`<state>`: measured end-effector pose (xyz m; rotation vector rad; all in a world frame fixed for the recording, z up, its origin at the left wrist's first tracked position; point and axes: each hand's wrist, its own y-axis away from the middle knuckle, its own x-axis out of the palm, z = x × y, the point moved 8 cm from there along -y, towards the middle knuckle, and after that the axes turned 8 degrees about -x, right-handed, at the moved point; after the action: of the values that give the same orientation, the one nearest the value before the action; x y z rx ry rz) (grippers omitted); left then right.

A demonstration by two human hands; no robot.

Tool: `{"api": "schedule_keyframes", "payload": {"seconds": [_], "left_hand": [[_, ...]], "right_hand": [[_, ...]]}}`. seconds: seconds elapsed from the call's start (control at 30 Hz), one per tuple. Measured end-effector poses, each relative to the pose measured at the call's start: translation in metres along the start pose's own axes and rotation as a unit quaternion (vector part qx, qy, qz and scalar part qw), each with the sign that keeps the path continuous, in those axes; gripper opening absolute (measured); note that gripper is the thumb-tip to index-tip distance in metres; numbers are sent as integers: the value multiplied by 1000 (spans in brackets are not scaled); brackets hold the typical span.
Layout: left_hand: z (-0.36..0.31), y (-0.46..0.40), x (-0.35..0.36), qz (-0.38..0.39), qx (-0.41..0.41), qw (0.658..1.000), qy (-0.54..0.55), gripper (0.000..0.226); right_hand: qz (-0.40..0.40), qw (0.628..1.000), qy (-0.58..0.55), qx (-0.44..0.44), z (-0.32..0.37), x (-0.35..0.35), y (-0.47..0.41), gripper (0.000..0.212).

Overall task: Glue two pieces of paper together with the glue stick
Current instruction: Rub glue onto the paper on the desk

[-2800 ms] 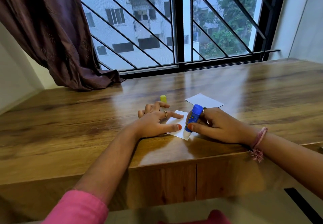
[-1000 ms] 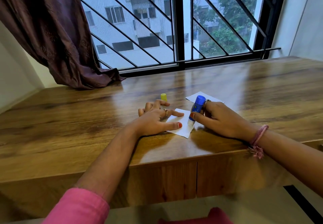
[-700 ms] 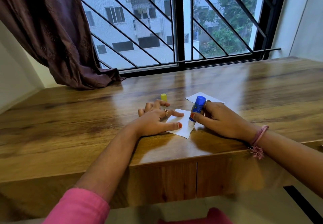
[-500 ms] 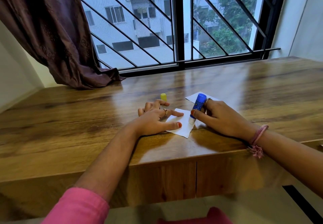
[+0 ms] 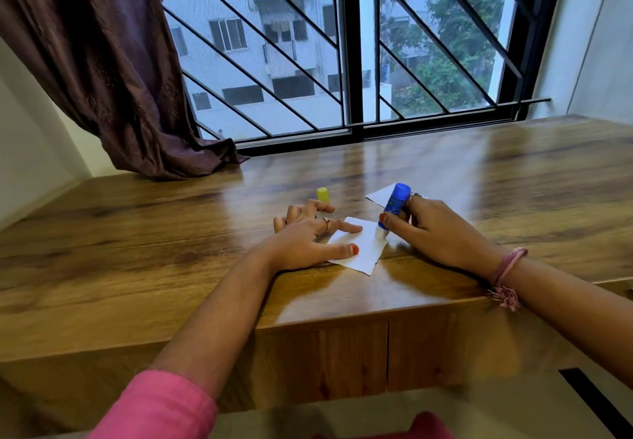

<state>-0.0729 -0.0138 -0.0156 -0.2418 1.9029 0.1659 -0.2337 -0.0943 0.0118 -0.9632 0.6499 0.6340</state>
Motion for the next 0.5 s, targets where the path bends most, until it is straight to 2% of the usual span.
{"api": "schedule_keyframes", "payload": {"seconds": [0.33,0.5], "left_hand": [[-1,2,1,6,1,1000,8,36],[-1,1,0,-2,2,1000,-2,40]], "right_hand": [[2,1000,2,10,-3,0,0,29],[-19,999,-3,27,-7,-4,-2,30]]}}
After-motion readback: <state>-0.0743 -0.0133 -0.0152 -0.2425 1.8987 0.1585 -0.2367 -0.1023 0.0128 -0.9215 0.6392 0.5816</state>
